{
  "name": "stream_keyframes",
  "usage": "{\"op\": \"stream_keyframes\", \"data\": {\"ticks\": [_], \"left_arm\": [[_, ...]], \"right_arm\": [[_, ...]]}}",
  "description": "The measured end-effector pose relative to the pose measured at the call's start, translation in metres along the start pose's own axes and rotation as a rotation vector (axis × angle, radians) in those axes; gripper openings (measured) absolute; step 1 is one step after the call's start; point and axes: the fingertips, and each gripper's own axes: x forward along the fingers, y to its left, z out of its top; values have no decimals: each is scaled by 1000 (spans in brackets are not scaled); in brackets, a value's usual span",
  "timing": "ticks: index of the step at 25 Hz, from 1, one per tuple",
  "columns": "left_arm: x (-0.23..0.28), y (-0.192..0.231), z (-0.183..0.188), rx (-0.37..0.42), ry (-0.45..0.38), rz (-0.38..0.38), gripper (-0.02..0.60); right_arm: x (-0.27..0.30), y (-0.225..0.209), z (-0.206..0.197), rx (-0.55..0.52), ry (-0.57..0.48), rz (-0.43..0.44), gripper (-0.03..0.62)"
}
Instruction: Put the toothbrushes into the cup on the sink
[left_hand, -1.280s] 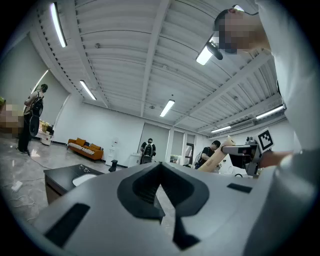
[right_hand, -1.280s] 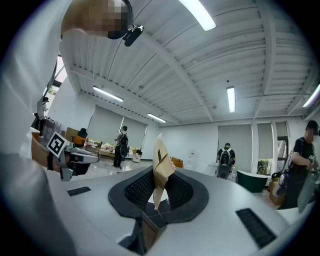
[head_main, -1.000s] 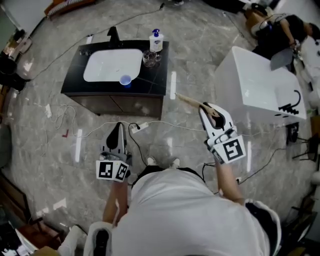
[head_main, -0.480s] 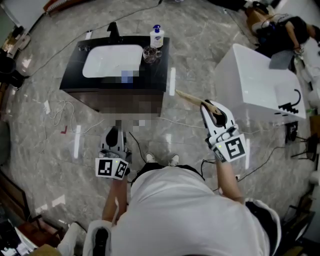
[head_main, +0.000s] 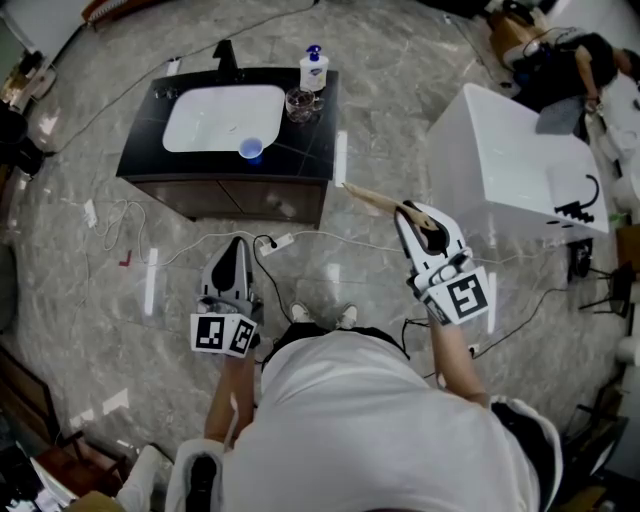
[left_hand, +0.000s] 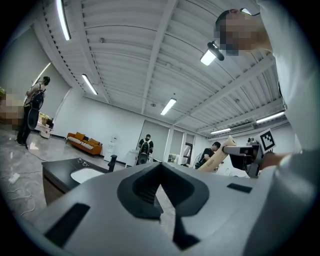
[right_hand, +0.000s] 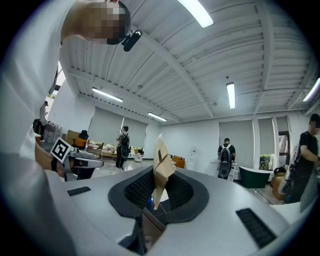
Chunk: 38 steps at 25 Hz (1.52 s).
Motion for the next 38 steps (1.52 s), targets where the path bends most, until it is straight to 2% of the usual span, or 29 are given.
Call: {"op": "stream_keyframes", "data": {"ticks": [16,25,32,35,38], "left_arm": [[-6,28,0,-32,-27,-52,3],[-5,36,0,-35,-22,-51,3],[-2,47,-7,-34,-18,1,3],[8,50,-6,-49,-28,19,2],[27,46,-5,-43,-35,14,3]], "right_arm": [[10,26,9,-43,22,-40,75],[30,32,18,-77,10,-1,75],[52,25,9,-77,6,56,75],[65,19,8,-64,7,86,75],[78,10,12,-98,-4,106,75]]}}
